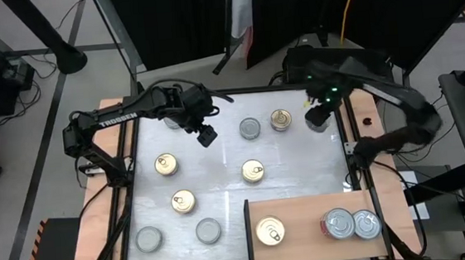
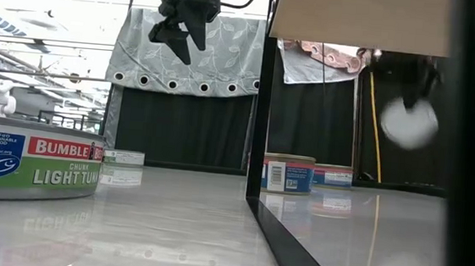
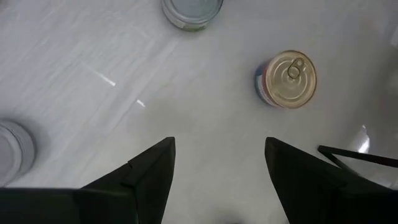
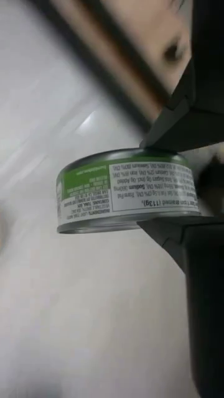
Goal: Stack canned seafood by type on shelf
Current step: Put the green tuna can on the shelf
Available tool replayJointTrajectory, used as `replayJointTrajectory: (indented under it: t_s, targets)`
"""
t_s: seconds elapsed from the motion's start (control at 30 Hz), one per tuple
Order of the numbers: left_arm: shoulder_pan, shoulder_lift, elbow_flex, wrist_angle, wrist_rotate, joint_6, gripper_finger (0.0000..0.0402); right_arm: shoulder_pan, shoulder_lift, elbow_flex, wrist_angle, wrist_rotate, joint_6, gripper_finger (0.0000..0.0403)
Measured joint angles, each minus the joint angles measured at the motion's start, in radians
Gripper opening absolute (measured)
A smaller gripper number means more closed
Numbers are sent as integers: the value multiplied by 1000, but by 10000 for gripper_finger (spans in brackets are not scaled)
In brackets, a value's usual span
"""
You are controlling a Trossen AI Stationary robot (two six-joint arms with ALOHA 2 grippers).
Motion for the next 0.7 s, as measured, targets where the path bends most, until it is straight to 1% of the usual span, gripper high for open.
replayJointTrajectory:
  t_s: [0.1,0.17,0.2,0.27,0.3,0.4,0.47,0.53,0.63,0.7]
  targets:
    - [-16,0,0,0,1,-51,248,70,-143,54,3,-209,106,110]
    - [-34,0,0,0,4,-95,248,134,-239,77,2,-355,214,110]
    - [-42,0,0,0,4,-118,248,174,-287,83,0,-408,274,111]
    - [-65,0,0,0,9,-166,248,268,-377,89,6,-473,407,116]
    - [-77,0,0,0,10,-190,248,318,-420,89,21,-490,473,118]
    - [-116,0,0,1,11,-261,248,454,-524,88,114,-493,661,118]
    - [-143,0,0,1,11,-298,248,515,-576,89,208,-481,735,118]
    - [-166,0,0,1,11,-342,248,552,-597,90,305,-479,759,118]
    - [-200,0,0,4,11,-417,248,580,-582,89,472,-484,762,119]
    - [-221,0,6,4,11,-455,248,593,-548,89,594,-531,759,119]
